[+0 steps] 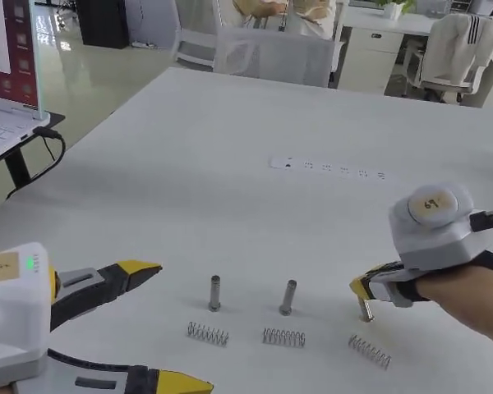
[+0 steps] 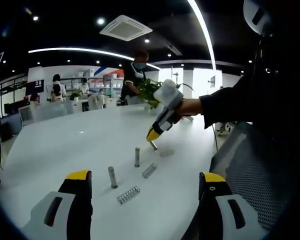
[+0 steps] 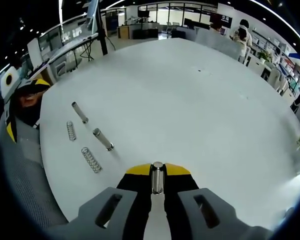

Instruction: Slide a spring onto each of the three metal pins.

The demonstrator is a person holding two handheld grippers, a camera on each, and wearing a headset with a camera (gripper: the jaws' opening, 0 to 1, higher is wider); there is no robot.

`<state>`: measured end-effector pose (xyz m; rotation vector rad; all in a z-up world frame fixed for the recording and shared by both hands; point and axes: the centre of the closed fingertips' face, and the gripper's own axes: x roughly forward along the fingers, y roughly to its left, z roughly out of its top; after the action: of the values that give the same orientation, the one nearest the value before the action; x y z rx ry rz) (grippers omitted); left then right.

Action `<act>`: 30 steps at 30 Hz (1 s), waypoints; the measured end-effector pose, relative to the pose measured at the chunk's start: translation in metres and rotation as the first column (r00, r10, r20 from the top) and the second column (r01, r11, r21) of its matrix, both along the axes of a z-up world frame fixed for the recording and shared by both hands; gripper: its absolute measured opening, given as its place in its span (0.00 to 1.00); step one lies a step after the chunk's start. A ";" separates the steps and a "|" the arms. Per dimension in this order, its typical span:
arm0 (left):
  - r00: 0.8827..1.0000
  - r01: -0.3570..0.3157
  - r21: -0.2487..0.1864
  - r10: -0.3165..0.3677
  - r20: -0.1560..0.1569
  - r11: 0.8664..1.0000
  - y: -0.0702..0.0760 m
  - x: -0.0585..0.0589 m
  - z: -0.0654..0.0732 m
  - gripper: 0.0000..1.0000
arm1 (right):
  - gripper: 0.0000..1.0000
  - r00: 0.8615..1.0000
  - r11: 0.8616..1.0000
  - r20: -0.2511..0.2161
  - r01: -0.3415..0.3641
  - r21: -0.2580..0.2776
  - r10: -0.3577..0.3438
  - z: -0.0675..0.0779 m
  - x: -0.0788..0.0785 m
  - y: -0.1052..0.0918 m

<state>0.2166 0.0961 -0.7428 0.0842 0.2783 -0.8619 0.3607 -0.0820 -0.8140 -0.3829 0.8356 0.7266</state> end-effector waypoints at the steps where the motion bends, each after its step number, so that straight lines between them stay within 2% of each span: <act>1: 1.000 0.001 0.000 -0.001 0.000 1.000 0.000 0.000 0.000 0.85 | 0.06 1.000 1.000 0.007 0.000 0.003 0.000 0.001 0.000 0.000; 19: 1.000 0.002 0.006 -0.002 -0.001 1.000 0.000 0.000 -0.001 0.85 | 0.06 1.000 1.000 0.029 0.011 0.024 -0.012 0.004 -0.008 -0.009; 30: 1.000 0.005 0.006 -0.005 -0.003 1.000 0.000 -0.001 -0.001 0.85 | 0.06 1.000 0.999 0.023 0.020 0.034 -0.021 0.005 -0.015 -0.014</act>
<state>0.2159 0.0957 -0.7437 0.0896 0.2832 -0.8663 0.3462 -0.0957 -0.8092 -0.3512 0.8034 0.7152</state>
